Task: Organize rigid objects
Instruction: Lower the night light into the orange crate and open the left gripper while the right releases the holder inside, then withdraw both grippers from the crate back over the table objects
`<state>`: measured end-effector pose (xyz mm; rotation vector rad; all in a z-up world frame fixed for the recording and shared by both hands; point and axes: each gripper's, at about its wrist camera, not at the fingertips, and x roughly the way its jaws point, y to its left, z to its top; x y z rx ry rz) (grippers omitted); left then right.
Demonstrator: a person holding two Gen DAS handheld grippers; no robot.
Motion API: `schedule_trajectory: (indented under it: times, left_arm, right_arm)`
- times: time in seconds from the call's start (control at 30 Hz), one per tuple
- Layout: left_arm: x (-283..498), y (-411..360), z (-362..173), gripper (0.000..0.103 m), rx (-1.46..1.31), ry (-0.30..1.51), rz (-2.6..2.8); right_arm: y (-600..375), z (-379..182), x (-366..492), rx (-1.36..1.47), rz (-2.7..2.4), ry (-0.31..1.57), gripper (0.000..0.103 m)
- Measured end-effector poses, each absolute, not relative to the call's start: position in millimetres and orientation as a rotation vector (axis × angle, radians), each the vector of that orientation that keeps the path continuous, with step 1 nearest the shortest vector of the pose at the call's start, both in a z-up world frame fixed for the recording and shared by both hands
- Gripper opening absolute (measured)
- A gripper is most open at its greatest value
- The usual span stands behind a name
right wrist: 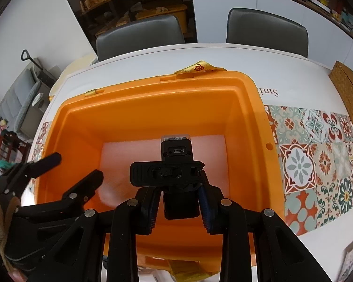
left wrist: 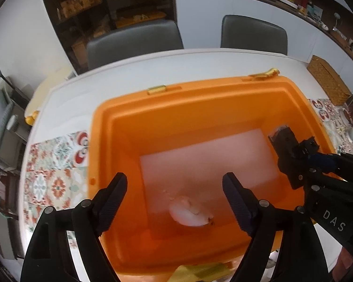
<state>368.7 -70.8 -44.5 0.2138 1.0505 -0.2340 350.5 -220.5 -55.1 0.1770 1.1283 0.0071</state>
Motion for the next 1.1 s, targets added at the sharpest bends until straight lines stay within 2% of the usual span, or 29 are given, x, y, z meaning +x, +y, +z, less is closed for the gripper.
schedule_trajectory:
  times: [0.23,0.37,0.4,0.43,0.47,0.5,1.1]
  left_arm:
    - [361.6,-56.2,-23.1,0.092,0.175,0.999,-0.185]
    - [359.4,-49.7,-15.3,0.093,0.163,0.976,-0.161]
    - [357.8,-49.4,-14.5,0.093,0.16,0.974,-0.159]
    - [357.1,-47.7,-13.7,0.093,0.155,0.973,-0.157]
    - [356.5,-46.0,-13.2,0.093,0.149,0.974,-0.151]
    - [355.2,-44.5,-12.6,0.093,0.145,0.973,-0.148]
    - [309.1,-25.6,9.2,0.094,0.081,0.93,-0.136]
  right_arm:
    - [-217.8,-53.1,350.6,0.179,0.024,1.131,0.031]
    - [-215.3,-52.8,351.9,0.184,0.031,1.128,0.032]
    - [-214.9,-51.7,351.3,0.186,0.033,1.12,0.04]
    - [-214.8,-49.9,350.6,0.188,0.03,1.108,0.057]
    - [-214.3,-47.4,349.5,0.183,0.013,1.096,0.064]
    - [-213.7,-44.2,347.7,0.171,-0.012,1.081,0.067]
    - [-214.4,-5.4,301.0,0.163,-0.061,0.999,0.067]
